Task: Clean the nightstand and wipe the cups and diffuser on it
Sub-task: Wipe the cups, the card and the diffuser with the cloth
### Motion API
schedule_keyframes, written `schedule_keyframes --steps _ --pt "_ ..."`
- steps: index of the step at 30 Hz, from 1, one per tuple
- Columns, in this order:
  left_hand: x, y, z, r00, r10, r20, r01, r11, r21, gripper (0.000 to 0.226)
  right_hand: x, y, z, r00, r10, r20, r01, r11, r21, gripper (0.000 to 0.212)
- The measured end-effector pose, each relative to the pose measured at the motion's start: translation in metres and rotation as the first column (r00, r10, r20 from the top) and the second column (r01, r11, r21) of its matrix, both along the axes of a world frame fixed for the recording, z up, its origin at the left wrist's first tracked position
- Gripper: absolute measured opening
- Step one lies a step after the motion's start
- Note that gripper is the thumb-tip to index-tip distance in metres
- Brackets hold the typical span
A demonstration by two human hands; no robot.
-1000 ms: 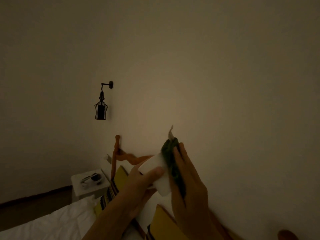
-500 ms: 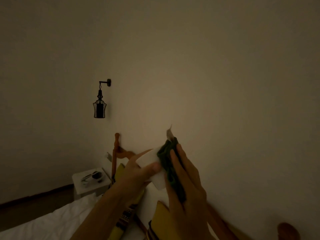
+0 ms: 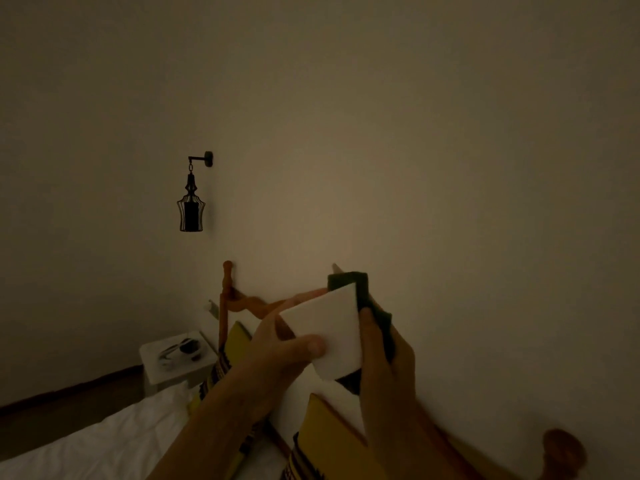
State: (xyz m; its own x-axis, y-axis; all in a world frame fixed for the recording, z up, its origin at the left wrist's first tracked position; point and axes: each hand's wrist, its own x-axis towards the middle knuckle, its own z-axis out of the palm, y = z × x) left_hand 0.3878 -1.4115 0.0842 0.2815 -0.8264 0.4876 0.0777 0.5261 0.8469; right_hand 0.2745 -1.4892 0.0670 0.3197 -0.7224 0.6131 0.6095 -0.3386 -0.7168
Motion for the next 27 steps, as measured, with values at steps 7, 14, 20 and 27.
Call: schedule_keyframes --steps 7,14,20,27 --pt "-0.01 -0.006 0.005 0.959 -0.191 -0.209 0.191 0.981 -0.018 0.093 0.007 -0.005 -0.022 0.833 -0.529 0.163 0.533 0.689 -0.492 0.057" --pt "-0.033 -0.013 0.001 0.987 -0.01 -0.158 0.004 0.999 -0.04 0.032 0.002 -0.003 -0.023 0.759 -0.599 0.254 0.585 0.458 -0.669 0.051" --pt "-0.037 -0.018 -0.002 0.967 0.078 -0.243 -0.085 0.996 -0.02 0.057 -0.003 -0.012 -0.014 0.979 -0.202 -0.028 0.195 0.968 -0.158 0.032" --pt "-0.042 -0.022 0.0 0.967 0.162 -0.194 -0.16 0.987 0.026 0.053 -0.005 -0.002 -0.04 0.82 -0.549 0.159 0.529 0.622 -0.577 0.051"
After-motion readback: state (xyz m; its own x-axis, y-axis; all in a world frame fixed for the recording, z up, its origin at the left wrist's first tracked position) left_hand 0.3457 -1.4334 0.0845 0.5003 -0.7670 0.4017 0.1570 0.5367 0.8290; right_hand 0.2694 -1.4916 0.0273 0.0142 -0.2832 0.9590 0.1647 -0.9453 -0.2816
